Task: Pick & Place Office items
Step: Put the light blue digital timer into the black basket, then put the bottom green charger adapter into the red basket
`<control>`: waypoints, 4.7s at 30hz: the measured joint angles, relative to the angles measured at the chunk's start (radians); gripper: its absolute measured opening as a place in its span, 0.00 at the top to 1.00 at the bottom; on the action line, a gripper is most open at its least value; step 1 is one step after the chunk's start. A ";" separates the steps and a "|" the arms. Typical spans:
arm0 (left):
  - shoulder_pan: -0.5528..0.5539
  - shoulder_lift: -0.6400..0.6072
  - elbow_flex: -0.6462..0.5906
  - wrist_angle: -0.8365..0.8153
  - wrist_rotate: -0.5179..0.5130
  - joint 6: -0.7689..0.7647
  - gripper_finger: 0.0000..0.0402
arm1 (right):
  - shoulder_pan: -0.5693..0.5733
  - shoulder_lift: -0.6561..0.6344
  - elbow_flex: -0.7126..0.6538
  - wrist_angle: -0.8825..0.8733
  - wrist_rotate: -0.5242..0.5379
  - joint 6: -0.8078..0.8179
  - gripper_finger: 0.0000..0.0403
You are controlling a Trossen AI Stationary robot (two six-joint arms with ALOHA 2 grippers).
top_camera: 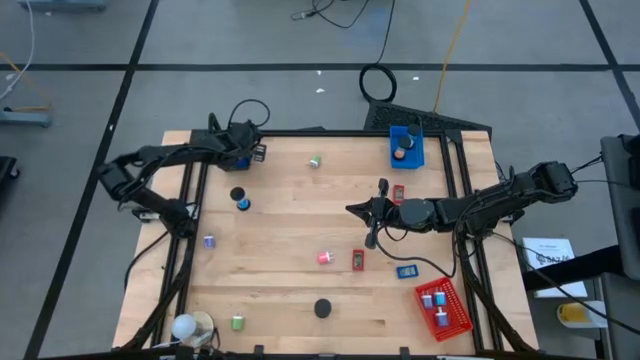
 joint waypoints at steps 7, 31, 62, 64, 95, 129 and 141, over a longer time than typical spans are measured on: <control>0.020 0.065 0.000 0.039 -0.004 -0.040 0.62 | 0.000 0.000 0.000 0.000 0.000 0.000 1.00; -0.023 -0.003 0.000 0.054 0.002 0.064 0.55 | 0.000 0.000 0.000 0.000 0.000 0.000 1.00; -0.706 -0.230 -0.349 0.832 0.396 0.345 0.95 | 0.000 0.000 0.000 0.003 0.001 0.000 0.99; -0.744 -0.230 -0.390 0.910 0.397 0.369 0.98 | 0.000 0.000 0.000 0.003 0.001 0.000 0.99; -0.901 -0.230 -0.609 1.259 0.395 0.453 0.92 | 0.020 0.000 0.022 0.050 -0.047 0.038 0.99; -0.900 -0.230 -0.608 1.259 0.394 0.484 0.92 | 0.157 0.336 0.458 -0.341 -0.023 0.189 0.99; -0.900 -0.230 -0.608 1.246 0.391 0.457 0.92 | 0.209 0.414 0.595 -0.514 -0.025 0.243 0.99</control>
